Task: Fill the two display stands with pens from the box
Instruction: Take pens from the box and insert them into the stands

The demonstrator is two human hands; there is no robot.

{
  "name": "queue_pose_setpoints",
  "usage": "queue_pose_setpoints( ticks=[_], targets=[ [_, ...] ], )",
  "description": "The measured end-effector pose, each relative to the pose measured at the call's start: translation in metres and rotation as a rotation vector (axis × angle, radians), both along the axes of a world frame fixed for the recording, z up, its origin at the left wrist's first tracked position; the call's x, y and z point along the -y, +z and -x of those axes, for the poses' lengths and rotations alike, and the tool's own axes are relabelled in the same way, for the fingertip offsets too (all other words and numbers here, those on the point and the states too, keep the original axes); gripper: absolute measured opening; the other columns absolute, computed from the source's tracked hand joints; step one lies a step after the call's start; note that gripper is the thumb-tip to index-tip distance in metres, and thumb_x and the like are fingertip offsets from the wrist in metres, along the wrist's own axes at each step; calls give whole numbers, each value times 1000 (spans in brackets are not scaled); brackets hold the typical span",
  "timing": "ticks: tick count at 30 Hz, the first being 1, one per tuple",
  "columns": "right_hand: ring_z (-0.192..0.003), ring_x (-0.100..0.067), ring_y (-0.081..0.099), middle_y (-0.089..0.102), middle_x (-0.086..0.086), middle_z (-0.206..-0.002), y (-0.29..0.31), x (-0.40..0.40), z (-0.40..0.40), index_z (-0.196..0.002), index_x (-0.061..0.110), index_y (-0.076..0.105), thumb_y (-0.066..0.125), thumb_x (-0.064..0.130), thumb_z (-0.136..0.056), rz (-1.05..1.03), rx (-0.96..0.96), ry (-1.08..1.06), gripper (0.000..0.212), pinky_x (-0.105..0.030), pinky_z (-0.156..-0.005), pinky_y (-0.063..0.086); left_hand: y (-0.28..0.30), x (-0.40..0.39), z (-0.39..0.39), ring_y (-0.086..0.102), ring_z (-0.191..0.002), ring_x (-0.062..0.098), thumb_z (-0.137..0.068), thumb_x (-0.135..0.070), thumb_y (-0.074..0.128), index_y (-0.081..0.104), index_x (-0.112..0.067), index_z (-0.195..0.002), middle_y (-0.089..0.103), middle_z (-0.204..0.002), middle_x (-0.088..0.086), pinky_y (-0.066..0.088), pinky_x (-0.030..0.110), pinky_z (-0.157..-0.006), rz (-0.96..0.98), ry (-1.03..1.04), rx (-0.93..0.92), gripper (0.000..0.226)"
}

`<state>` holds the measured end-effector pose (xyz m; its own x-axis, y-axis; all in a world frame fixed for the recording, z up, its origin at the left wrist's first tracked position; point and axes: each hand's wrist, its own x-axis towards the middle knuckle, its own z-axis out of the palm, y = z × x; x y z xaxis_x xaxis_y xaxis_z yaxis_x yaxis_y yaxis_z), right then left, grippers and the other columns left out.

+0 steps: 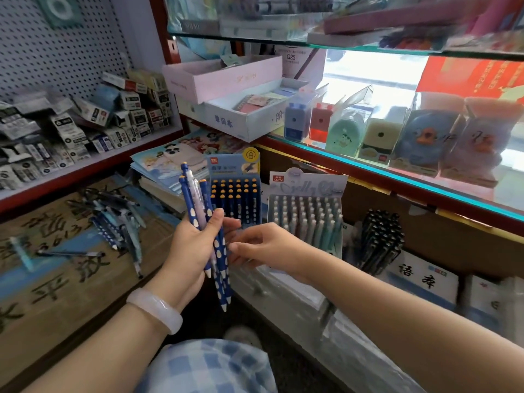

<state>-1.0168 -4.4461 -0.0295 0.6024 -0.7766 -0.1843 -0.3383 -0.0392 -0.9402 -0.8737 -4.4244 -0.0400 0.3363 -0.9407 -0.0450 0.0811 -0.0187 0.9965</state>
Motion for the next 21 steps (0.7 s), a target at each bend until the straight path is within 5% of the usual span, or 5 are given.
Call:
queue_pose_setpoints(
  ticks=[7, 14, 17, 21],
  targets=[
    [-60, 2, 56, 61, 5, -75, -2, 1, -25, -95, 11, 64, 60, 17, -92, 69, 24, -80, 8, -10, -56, 47, 0, -3, -10, 71, -75, 24, -93, -21, 51, 64, -4, -90, 74, -80, 5, 58, 41, -67, -30, -9, -127, 22],
    [-89, -17, 65, 67, -7, -99, 4, 44, -11, -104, 11, 57, 61, 15, -89, 300, -112, -327, 16, -36, -84, 56, -5, -8, -32, 61, -44, 12, -96, -16, 46, 51, -10, -84, 66, -75, 10, 54, 26, -46, -61, 84, -132, 14],
    [-89, -19, 63, 65, -5, -96, 4, 68, -7, -94, 16, 52, 62, 14, -87, 440, -182, -449, 13, -38, -82, 54, -10, -9, -43, 45, -35, 9, -94, -19, 50, 49, -13, -85, 65, -62, 3, 38, 20, -38, -82, 81, -61, 12],
    [-90, -25, 60, 63, -9, -98, -9, 84, -18, -99, 12, 50, 59, 15, -90, 510, -315, -438, 14, -37, -74, 51, -12, -5, -50, 44, -34, 8, -94, -20, 50, 49, -15, -82, 67, -56, 0, 37, 19, -39, -73, 86, -87, 13]
  ],
)
